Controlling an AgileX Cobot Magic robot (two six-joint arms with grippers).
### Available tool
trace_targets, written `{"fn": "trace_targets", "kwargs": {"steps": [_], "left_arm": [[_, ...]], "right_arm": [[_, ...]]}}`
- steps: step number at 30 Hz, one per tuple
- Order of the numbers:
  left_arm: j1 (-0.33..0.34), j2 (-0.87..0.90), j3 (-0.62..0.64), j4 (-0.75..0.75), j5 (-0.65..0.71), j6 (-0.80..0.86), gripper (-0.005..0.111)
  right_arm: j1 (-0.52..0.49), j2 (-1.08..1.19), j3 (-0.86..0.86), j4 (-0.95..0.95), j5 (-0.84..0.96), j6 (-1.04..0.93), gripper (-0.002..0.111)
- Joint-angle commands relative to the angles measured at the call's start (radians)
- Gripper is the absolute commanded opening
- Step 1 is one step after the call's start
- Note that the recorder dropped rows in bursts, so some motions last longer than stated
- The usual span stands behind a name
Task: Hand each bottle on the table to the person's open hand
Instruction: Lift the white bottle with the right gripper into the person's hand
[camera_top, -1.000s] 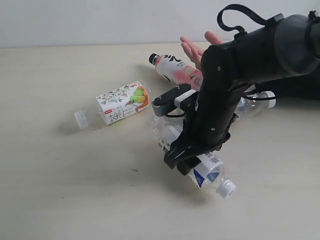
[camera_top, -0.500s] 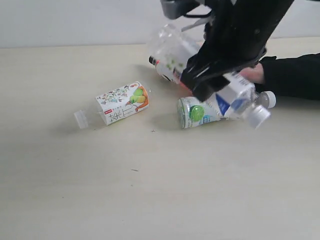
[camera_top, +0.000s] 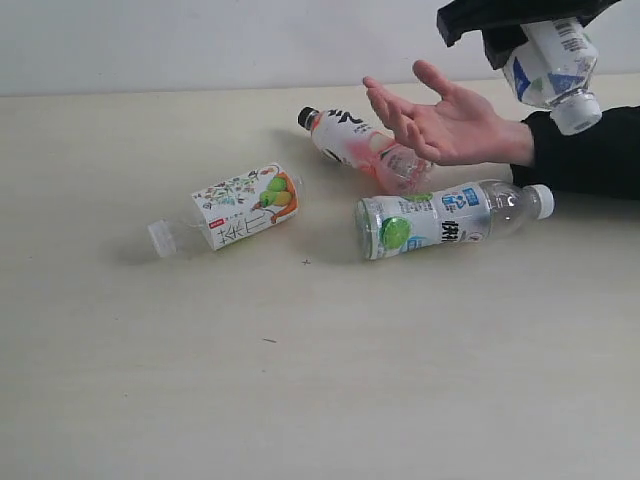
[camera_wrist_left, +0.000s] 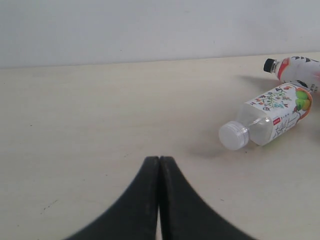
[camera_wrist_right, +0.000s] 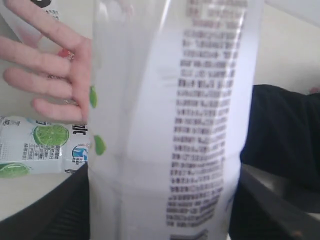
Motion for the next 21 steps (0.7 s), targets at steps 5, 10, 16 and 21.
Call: {"fn": "trace_targets", "kwargs": {"steps": [5, 10, 16, 21], "left_arm": [[0.003, -0.005, 0.003, 0.005, -0.007, -0.004, 0.003], [0.003, -0.005, 0.003, 0.005, -0.007, -0.004, 0.003], [0.003, -0.005, 0.003, 0.005, -0.007, -0.004, 0.003], [0.003, -0.005, 0.003, 0.005, -0.007, -0.004, 0.003]], "right_arm": [[-0.088, 0.234, -0.175, 0.126, 0.063, -0.114, 0.0], [-0.09, 0.366, -0.291, 0.124, 0.063, -0.169, 0.0], [-0.09, 0.468, -0.389, 0.182, 0.063, -0.199, 0.0], [-0.09, 0.498, -0.399, 0.226, 0.063, -0.231, 0.0]]}}
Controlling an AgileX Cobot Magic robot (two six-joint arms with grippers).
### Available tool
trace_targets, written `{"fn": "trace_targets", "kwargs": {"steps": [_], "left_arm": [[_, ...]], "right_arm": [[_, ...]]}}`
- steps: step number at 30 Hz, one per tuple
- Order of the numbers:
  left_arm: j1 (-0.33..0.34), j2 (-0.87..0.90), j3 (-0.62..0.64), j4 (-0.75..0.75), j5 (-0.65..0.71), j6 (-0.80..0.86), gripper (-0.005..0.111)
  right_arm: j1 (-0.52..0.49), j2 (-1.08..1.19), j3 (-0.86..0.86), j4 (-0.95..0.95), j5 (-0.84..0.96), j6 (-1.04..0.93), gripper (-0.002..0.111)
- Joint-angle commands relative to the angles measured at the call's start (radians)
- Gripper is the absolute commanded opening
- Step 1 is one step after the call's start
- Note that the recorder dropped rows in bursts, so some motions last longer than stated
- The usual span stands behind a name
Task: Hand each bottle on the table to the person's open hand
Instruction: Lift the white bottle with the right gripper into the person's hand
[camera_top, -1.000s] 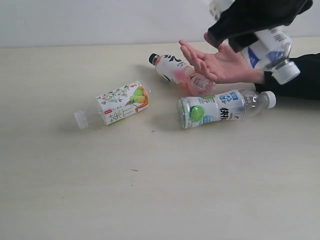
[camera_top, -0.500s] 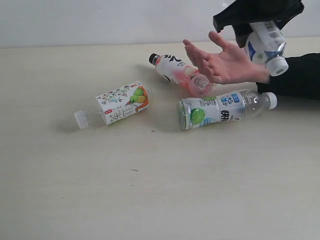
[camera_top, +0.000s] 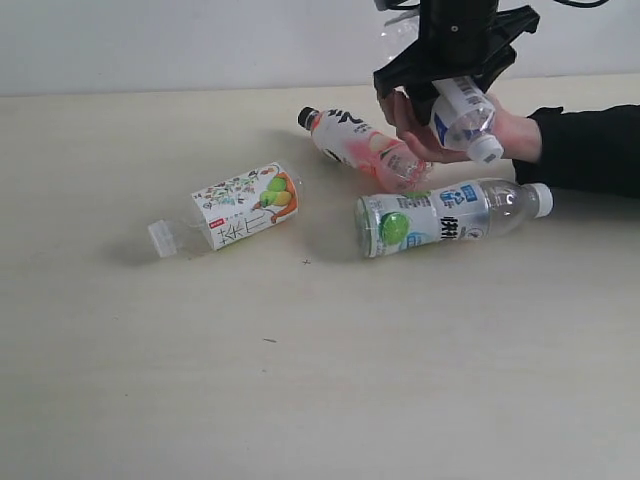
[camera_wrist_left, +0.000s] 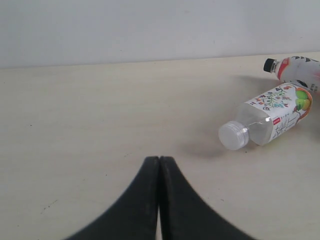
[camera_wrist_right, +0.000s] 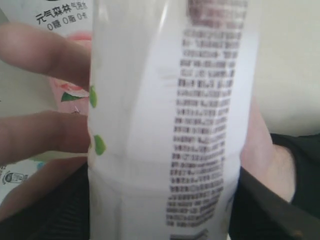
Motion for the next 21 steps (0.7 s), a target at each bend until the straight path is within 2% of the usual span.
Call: {"fn": "trace_targets", "kwargs": {"steps": [1, 11, 17, 21], "left_arm": [[0.003, -0.005, 0.003, 0.005, -0.007, -0.004, 0.003], [0.003, -0.005, 0.003, 0.005, -0.007, -0.004, 0.003], [0.003, -0.005, 0.003, 0.005, -0.007, -0.004, 0.003], [0.003, -0.005, 0.003, 0.005, -0.007, -0.004, 0.003]], "right_arm": [[-0.004, 0.015, -0.014, 0.021, 0.002, -0.022, 0.0], [-0.004, 0.015, -0.014, 0.003, 0.002, -0.01, 0.001], [-0.004, 0.015, -0.014, 0.003, 0.002, -0.01, 0.02], [-0.004, 0.015, -0.014, 0.003, 0.002, -0.019, 0.038]]}}
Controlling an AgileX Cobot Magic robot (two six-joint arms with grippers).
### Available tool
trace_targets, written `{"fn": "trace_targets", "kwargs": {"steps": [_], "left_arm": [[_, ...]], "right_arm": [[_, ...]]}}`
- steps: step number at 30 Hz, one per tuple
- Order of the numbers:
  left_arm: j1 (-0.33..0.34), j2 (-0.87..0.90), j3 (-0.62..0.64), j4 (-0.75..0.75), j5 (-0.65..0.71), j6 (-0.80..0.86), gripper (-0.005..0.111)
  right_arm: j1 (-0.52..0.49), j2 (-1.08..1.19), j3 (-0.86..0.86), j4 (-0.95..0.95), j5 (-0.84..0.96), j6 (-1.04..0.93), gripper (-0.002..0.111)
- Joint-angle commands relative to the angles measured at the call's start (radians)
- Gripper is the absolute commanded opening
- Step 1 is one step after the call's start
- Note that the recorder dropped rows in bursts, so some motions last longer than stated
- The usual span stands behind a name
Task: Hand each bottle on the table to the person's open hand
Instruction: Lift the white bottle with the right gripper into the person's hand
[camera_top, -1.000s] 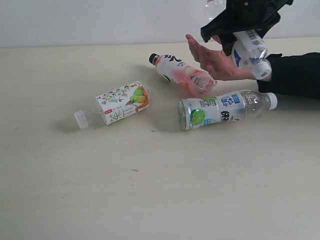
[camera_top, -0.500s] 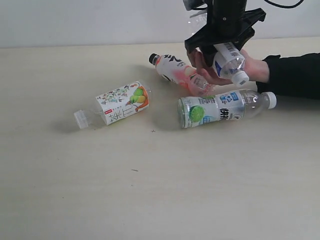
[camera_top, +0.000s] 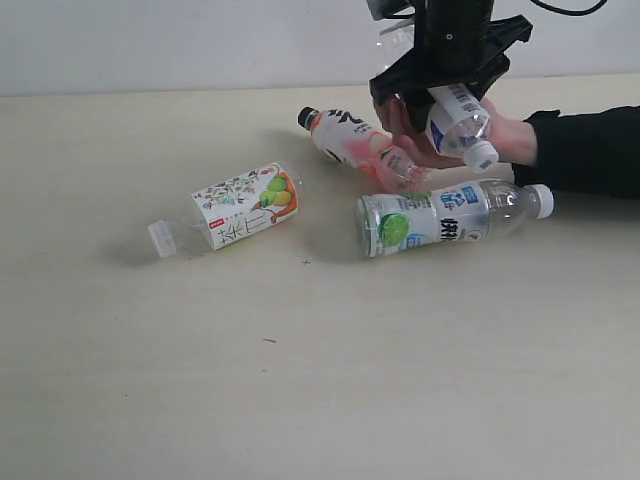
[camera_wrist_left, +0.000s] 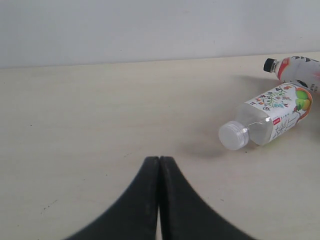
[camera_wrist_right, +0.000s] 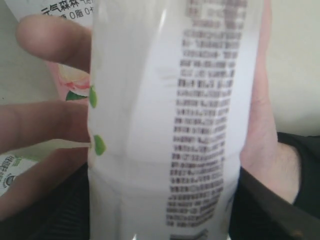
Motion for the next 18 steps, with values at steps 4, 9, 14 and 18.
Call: {"fn": "trace_targets", "kwargs": {"steps": [4, 9, 14, 18], "left_arm": [[0.003, -0.005, 0.003, 0.005, -0.007, -0.004, 0.003], [0.003, -0.005, 0.003, 0.005, -0.007, -0.004, 0.003], [0.003, -0.005, 0.003, 0.005, -0.007, -0.004, 0.003], [0.003, -0.005, 0.003, 0.005, -0.007, -0.004, 0.003]], "right_arm": [[0.001, -0.002, -0.005, 0.003, -0.002, -0.045, 0.057], [0.005, -0.002, -0.005, 0.01, -0.002, -0.07, 0.08], [0.005, -0.002, -0.005, 0.006, -0.002, -0.071, 0.087], [0.005, -0.002, -0.005, -0.006, -0.002, -0.069, 0.089]]}}
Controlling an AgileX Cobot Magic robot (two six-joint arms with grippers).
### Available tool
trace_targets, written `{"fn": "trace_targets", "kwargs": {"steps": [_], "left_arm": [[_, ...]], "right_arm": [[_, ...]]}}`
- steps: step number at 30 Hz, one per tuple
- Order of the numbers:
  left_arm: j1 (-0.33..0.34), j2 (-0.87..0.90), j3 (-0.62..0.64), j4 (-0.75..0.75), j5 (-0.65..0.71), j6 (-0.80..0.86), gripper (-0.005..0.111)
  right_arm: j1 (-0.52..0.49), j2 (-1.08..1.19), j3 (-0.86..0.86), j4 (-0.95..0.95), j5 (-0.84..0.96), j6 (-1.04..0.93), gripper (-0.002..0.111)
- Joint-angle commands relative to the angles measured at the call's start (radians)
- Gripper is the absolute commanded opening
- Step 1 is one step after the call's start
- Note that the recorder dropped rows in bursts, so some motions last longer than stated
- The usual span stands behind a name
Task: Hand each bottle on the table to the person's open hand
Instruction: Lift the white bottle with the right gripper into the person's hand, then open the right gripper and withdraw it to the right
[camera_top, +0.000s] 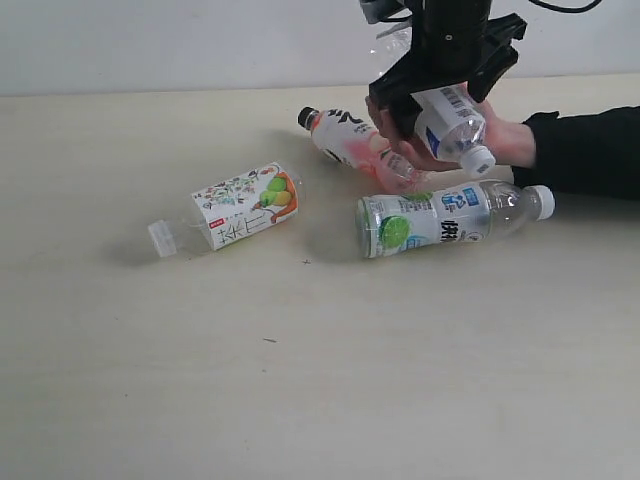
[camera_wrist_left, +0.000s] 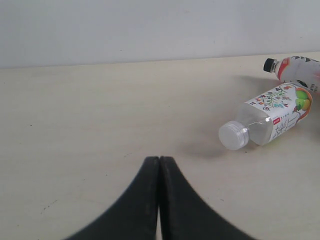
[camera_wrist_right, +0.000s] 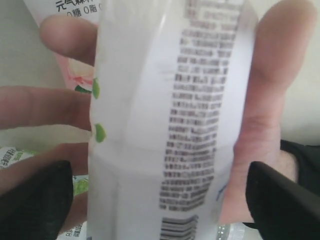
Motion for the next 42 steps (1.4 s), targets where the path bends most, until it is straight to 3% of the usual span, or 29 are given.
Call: {"fn": "trace_targets", "kwargs": {"steps": [1, 18, 21, 27, 34, 36, 42], "left_arm": [[0.003, -0.005, 0.003, 0.005, -0.007, -0.004, 0.003], [0.003, -0.005, 0.003, 0.005, -0.007, -0.004, 0.003], [0.003, -0.005, 0.003, 0.005, -0.007, -0.004, 0.003], [0.003, -0.005, 0.003, 0.005, -0.007, -0.004, 0.003], [0.003, -0.005, 0.003, 0.005, -0.007, -0.004, 0.003], [0.003, -0.005, 0.003, 0.005, -0.007, -0.004, 0.003], [0.003, -0.005, 0.003, 0.005, -0.007, -0.004, 0.003]], "right_arm": [[0.003, -0.005, -0.005, -0.012, -0.004, -0.005, 0.089], [0.003, -0.155, -0.005, 0.044, -0.004, -0.005, 0.089], [0.003, -0.196, -0.005, 0.063, -0.004, -0.007, 0.085], [0.003, -0.329, 0.072, 0.059, -0.004, -0.007, 0.049], [0.003, -0.594, 0.35, 0.084, -0.124, -0.042, 0.006], [0.003, -0.669, 0.439, 0.082, -0.161, -0.055, 0.0], [0.003, -0.933, 0.767, 0.088, -0.436, -0.096, 0.0]]}}
